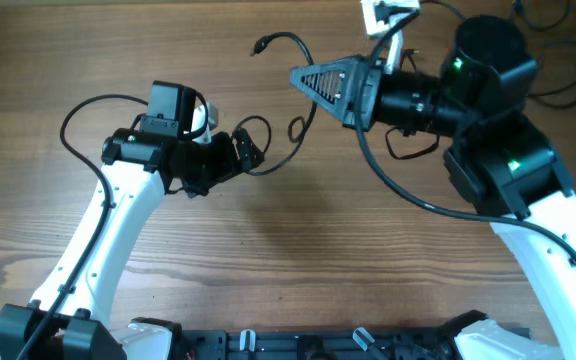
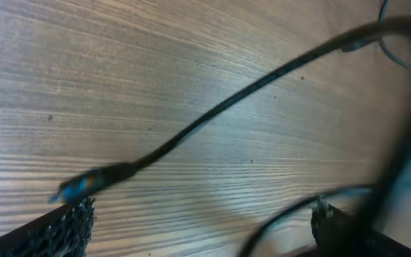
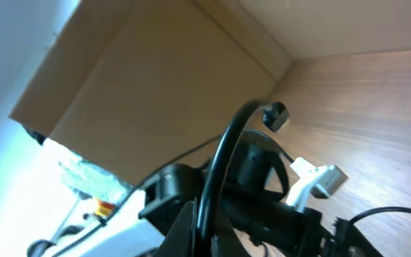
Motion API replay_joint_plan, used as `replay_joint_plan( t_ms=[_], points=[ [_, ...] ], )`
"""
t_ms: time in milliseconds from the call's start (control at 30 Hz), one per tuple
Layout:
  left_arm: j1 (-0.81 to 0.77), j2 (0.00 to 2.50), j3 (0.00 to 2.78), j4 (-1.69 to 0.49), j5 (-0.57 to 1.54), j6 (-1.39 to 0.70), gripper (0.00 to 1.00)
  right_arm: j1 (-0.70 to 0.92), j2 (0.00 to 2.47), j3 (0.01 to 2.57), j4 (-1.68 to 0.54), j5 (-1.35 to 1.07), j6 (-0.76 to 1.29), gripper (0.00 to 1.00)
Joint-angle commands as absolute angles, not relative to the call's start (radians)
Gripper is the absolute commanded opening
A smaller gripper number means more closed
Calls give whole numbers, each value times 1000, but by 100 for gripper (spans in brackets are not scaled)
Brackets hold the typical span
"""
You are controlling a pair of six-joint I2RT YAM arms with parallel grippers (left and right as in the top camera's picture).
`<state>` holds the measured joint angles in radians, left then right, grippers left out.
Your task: Untangle cables
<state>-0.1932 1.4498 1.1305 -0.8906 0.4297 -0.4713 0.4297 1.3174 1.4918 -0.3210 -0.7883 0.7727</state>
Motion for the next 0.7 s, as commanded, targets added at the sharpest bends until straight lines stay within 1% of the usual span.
replay_joint_plan(
  t_ms=[0, 100, 200, 267, 333, 367, 433, 500, 533, 567, 633, 667],
  points=[
    [-189, 1457, 1131, -899, 448, -449, 100, 432, 1271, 1502, -283, -752, 889, 4],
    [-189, 1457, 1131, -897, 418, -453, 100, 432, 1241, 1502, -262, -752, 936, 4],
    [-189, 1457, 1131, -898, 302, -487, 92, 416, 1188, 1502, -257, -752, 972, 4],
    [-189, 1457, 1131, -894, 237, -514, 83, 395, 1149, 1502, -257, -751, 972, 4],
    [-188, 1457, 1131, -895, 177, -514, 79, 350, 1104, 1502, -268, -734, 968, 4],
    [-188, 1457, 1131, -896, 154, -514, 78, 321, 1087, 1502, -286, -717, 965, 4],
    [-187, 1457, 1131, -895, 135, -517, 78, 231, 1058, 1502, -399, -645, 893, 4],
    [-187, 1457, 1132, -895, 135, -517, 78, 163, 1058, 1501, -586, -508, 808, 4],
    [-187, 1457, 1132, -896, 135, -517, 78, 151, 1065, 1501, -672, -403, 775, 4],
    [-187, 1457, 1132, -896, 135, -517, 78, 148, 1073, 1501, -759, -255, 751, 4],
    [-187, 1457, 1132, -896, 135, -517, 77, 148, 1084, 1501, -862, -22, 745, 4],
    [-187, 1457, 1132, -896, 132, -517, 77, 148, 1092, 1501, -921, 137, 733, 4]
  ],
)
